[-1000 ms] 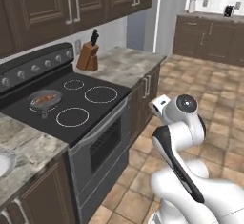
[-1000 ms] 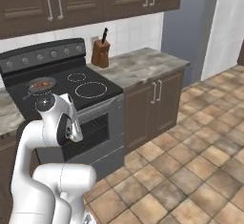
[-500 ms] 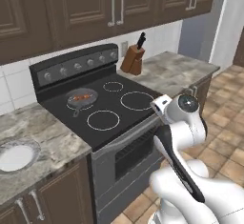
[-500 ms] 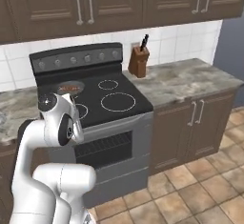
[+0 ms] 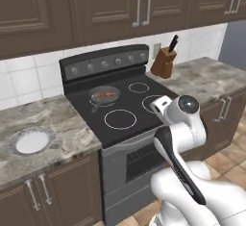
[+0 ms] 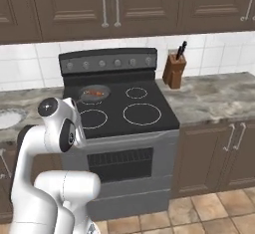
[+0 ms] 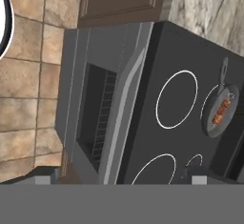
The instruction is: Place the cold items (potato and kiwi) from the fridge in one tupperware on the dining counter. Place the warm items (kebab skewer and hot dog) in the stove area in another tupperware.
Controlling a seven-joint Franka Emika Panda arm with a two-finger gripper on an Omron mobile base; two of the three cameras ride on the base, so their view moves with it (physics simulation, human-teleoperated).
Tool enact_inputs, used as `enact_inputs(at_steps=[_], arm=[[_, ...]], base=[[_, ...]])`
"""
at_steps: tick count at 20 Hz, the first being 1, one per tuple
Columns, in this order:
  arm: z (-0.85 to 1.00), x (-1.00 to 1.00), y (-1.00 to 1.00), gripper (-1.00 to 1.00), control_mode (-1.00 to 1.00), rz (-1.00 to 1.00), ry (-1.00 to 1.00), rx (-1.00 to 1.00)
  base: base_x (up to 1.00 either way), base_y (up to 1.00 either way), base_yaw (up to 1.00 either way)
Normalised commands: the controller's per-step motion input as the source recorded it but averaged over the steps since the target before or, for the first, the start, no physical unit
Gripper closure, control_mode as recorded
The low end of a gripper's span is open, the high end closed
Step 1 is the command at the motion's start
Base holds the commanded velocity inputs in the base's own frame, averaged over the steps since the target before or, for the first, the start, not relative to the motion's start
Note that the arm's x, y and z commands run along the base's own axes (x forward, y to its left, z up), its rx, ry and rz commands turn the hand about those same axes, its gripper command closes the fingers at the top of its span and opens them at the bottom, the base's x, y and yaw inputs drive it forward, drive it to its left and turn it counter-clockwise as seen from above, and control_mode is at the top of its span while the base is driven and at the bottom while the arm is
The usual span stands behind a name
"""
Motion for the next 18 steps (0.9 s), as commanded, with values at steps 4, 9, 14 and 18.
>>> enact_inputs(at_steps=[4,9,14,18], arm=[[0.0,0.0,0.0,-1.0,1.0,0.0,0.0,0.0],[0.0,0.0,0.0,-1.0,1.0,0.0,0.0,0.0],[0.0,0.0,0.0,-1.0,1.0,0.0,0.0,0.0],[0.0,0.0,0.0,-1.0,1.0,0.0,0.0,0.0]], base=[[0.42,-0.28,0.34],[0.53,-0.32,0.28],[0.37,-0.37,0.15],[0.36,-0.13,0.0]])
